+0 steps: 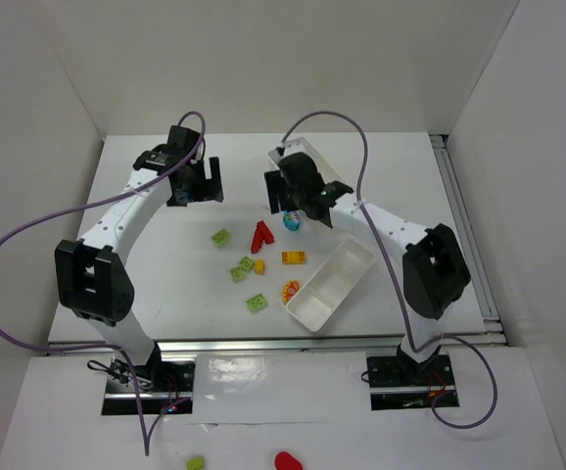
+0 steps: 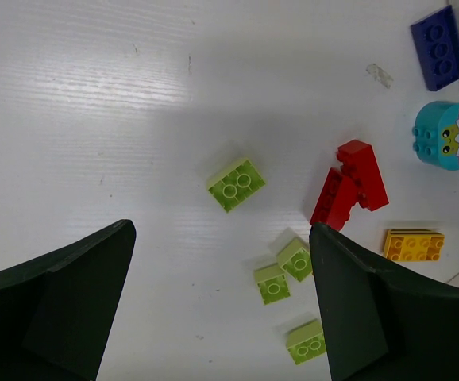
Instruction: Sort the legos into containers by color
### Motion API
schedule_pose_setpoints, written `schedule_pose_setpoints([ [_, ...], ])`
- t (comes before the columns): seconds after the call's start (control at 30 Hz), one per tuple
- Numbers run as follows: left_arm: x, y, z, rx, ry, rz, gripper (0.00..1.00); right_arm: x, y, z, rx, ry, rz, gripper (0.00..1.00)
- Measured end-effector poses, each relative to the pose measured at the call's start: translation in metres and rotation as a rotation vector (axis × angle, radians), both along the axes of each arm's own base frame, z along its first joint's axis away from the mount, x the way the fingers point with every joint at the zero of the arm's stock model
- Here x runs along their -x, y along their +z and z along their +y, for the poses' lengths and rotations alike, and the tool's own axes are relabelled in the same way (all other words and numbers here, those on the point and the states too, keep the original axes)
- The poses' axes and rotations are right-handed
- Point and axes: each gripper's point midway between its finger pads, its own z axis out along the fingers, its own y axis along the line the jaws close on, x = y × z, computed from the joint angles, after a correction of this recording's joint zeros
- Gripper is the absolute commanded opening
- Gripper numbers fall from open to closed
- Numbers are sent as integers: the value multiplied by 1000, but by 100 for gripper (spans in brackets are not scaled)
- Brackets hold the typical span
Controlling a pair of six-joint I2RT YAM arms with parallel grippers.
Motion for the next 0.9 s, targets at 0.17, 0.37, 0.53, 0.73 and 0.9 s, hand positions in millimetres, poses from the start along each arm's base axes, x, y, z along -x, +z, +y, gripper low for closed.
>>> schedule_pose_setpoints([
  [0.17, -1, 0, 3, -15, 11, -3, 100, 55, -35, 9, -5, 59, 108, 71],
  [0.37, -1, 0, 4, -16, 15, -3, 100, 57, -90, 1, 41, 14, 234, 74],
  [0.53, -1, 0, 4, -19, 17, -3, 100, 55, -118, 0, 79, -13, 281, 75],
  [0.73, 2, -1, 9, -40, 27, 8, 100, 31, -124, 3, 100, -77, 249, 75],
  [0.9, 2, -1, 12, -42, 34, 6, 100, 13, -125, 3, 109, -128, 223, 78],
])
